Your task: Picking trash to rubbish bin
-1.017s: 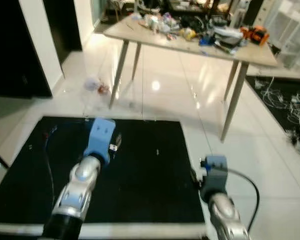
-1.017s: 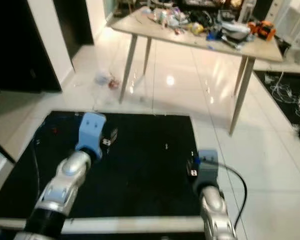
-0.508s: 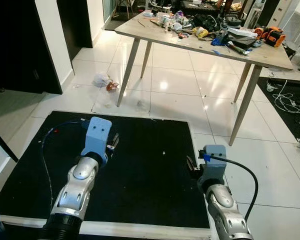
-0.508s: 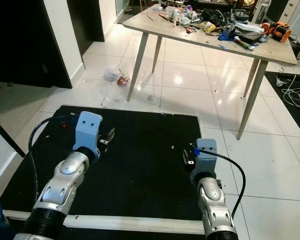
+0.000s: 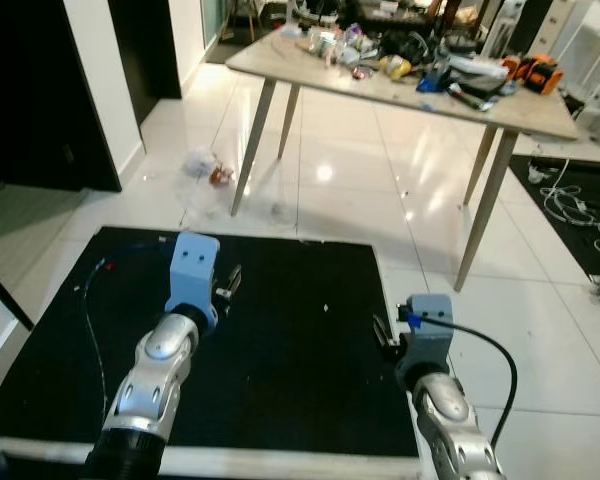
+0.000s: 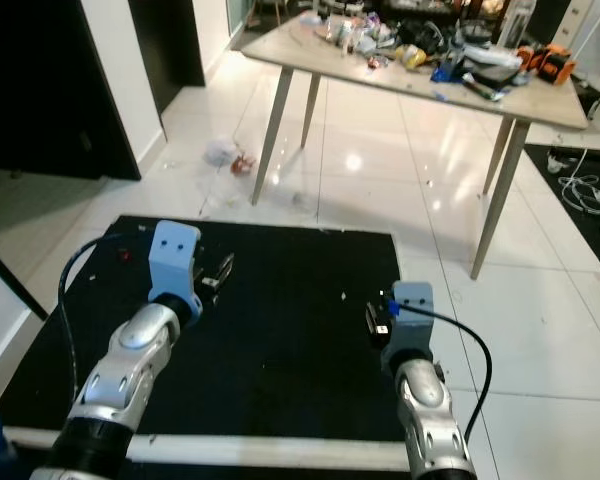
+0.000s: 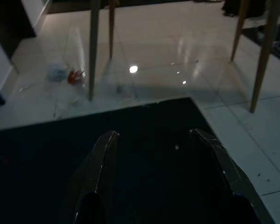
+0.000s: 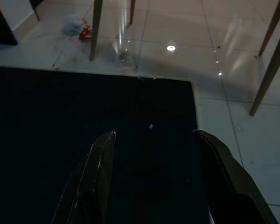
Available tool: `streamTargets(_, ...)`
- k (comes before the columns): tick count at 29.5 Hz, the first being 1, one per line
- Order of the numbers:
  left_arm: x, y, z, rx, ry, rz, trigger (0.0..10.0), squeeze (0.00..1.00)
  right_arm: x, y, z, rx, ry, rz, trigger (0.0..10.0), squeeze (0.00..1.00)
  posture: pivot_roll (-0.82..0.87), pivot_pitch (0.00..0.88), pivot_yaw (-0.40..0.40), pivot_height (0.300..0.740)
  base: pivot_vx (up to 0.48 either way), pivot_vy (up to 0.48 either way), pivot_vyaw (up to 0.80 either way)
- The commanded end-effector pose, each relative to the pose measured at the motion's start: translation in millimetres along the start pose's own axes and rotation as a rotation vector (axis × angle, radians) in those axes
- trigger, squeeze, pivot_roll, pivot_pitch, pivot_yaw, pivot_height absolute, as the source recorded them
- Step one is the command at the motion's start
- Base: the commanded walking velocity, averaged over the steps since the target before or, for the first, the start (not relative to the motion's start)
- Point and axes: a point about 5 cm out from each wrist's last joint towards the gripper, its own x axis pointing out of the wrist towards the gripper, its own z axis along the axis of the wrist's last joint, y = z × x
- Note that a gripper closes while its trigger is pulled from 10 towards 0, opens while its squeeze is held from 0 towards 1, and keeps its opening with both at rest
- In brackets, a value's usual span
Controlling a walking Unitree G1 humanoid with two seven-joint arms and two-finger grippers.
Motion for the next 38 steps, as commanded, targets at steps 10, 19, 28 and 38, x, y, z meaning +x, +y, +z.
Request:
streamTargets(10, 2.8, -6.4, 1.6, -0.027, -0.01, -0.037, 10.0, 0.0, -1.5, 3.8, -0.8, -0.01, -0.007, 0.012, 10.0, 0.0, -0.06, 0.068, -0.017, 0.74, 0.381, 0.0, 0.0)
streamTargets(19, 3.6, -7.9, 2.4, -0.032, -0.014, -0.04, 10.0, 0.0, -2.4, 3.6, -1.6, -0.02, -0.007, 0.019, 10.0, 0.0, -0.07, 0.065, -0.022, 0.74, 0.383, 0.0, 0.0)
streamTargets(28, 3.7, -8.7, 2.2, -0.032, -0.015, -0.041, 10.0, 0.0, -3.5, 2.4, -3.1, 0.009, -0.001, 0.007, 10.0, 0.0, -0.07, 0.065, -0.018, 0.74, 0.386, 0.0, -0.17)
streamTargets(38, 3.8, -9.2, 2.0, -0.026, -0.014, -0.044, 10.0, 0.0, -6.0, -0.5, -5.6, 0.002, 0.01, -0.008, 10.0, 0.0, -0.07, 0.068, -0.018, 0.74, 0.385, 0.0, -0.71)
